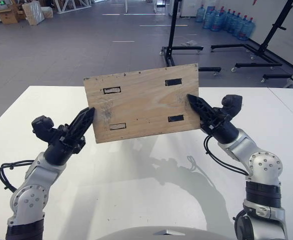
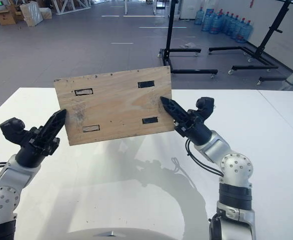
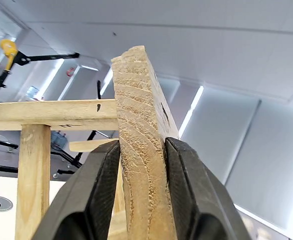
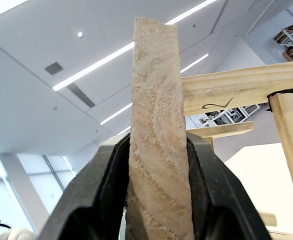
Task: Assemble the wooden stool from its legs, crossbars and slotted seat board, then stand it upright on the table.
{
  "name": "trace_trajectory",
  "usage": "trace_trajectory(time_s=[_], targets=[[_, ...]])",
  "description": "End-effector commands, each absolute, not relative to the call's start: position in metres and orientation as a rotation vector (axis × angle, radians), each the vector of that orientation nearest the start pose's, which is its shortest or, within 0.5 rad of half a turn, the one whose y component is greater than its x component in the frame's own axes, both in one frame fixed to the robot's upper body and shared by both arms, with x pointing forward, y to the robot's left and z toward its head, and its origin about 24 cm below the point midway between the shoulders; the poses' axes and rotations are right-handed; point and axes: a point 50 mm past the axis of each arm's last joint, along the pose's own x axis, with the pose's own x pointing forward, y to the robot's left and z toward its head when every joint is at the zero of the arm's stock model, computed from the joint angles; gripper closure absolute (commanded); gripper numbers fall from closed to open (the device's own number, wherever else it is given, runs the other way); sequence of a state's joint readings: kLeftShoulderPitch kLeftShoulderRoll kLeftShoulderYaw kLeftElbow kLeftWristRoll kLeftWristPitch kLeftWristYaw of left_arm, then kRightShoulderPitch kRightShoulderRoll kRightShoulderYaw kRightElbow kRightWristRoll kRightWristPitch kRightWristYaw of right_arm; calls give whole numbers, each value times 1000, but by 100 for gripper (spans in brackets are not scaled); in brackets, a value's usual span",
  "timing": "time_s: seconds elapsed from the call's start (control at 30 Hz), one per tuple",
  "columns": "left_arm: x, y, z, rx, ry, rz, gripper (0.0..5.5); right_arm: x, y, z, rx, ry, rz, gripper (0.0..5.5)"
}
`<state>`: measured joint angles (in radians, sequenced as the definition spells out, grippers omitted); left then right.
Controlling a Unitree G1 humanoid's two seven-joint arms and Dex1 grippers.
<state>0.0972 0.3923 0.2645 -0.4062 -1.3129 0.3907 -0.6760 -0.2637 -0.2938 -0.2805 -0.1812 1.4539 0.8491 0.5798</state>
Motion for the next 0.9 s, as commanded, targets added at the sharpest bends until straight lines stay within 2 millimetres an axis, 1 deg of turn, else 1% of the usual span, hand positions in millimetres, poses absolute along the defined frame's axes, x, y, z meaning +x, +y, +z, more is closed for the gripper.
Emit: trace_trajectory(time_s=[0.03, 0.2, 0.33, 0.37, 0.4, 0.47, 0.57, 0.6, 0.67, 0.7, 0.73, 0.8, 0.9], targets=[[198, 148, 179, -807, -278, -1143, 416, 263, -119, 180, 1057, 17, 951, 404], [214, 144, 183, -902, -214, -955, 416, 268, -121, 173, 1157, 118, 753, 404], [235, 144, 191, -1001, -143, -705, 416, 266, -122, 164, 1220, 236, 536, 404], [239, 146, 194, -1018, -134, -646, 416, 266, -122, 165, 1225, 253, 517, 404], [243, 147, 197, -1026, -126, -596, 416, 266, -122, 168, 1232, 264, 507, 412], [251, 151, 203, -1038, -117, -509, 416, 271, -118, 175, 1243, 280, 504, 447], [271, 154, 206, -1035, -90, -396, 417, 287, -107, 186, 1274, 281, 497, 493], [277, 156, 205, -1035, -74, -363, 417, 292, -104, 189, 1286, 277, 494, 501], [289, 160, 198, -1020, -45, -325, 417, 300, -98, 196, 1317, 243, 502, 536], [295, 166, 190, -1024, -30, -284, 417, 302, -97, 199, 1332, 219, 508, 548], [298, 172, 183, -1031, -14, -244, 417, 303, -96, 202, 1338, 198, 514, 548], [299, 181, 167, -1027, 12, -182, 417, 304, -98, 204, 1343, 160, 509, 548], [296, 184, 159, -1017, 18, -162, 417, 305, -104, 203, 1334, 127, 493, 548]])
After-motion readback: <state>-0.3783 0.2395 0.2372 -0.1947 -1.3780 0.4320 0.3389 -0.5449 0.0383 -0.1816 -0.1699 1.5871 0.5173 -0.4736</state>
